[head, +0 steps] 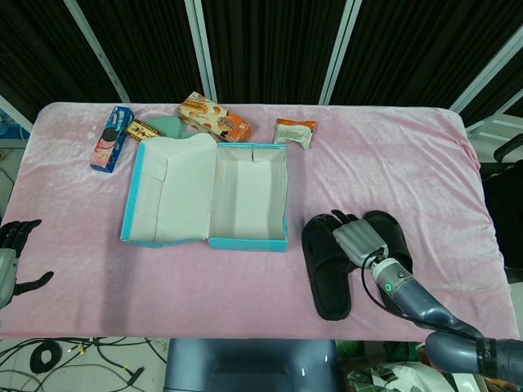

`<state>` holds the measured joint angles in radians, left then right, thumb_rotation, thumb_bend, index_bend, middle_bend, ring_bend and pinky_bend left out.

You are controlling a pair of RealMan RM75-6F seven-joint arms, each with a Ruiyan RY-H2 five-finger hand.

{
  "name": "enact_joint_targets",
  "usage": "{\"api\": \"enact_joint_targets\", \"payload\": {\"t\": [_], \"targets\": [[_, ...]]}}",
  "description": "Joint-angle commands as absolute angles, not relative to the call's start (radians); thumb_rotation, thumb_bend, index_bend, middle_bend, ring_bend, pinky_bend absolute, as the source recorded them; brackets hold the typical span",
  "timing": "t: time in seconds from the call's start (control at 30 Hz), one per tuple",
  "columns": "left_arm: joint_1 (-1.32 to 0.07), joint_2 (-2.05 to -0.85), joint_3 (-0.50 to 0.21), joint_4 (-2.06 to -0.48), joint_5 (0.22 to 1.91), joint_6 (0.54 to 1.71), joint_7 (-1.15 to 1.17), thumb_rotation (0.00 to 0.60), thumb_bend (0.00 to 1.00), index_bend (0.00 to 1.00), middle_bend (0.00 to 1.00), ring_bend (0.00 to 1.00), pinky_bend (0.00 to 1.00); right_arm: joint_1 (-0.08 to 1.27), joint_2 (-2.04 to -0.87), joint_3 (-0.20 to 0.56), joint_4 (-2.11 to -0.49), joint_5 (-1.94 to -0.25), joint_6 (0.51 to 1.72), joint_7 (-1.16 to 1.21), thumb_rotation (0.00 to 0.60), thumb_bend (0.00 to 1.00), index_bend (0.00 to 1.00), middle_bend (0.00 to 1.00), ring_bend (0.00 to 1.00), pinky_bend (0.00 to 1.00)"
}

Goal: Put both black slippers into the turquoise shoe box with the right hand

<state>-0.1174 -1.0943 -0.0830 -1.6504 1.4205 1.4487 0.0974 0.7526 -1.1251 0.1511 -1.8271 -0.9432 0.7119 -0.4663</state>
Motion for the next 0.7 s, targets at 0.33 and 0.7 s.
{"api": "enact_joint_targets", "payload": {"t": [0.33, 0.7], "targets": [[-0.125, -1.107, -0.083, -1.632, 1.418, 1.439, 0.088, 0.600, 0.00, 0.17, 0.20, 0.12, 0.04, 0.836, -1.230, 0.069, -1.778, -0.665, 0.835, -0.609, 0.600, 0.11, 0.00, 0.12, 0.02, 0.18], [-0.123, -1.107, -0.079, -1.641, 1.419, 1.443, 0.096, 0.600, 0.00, 0.17, 0.19, 0.12, 0.04, 0.871, -1.270, 0.041, -1.695, -0.549, 0.821, -0.603, 0.600, 0.12, 0.12, 0.24, 0.09, 0.20]]}}
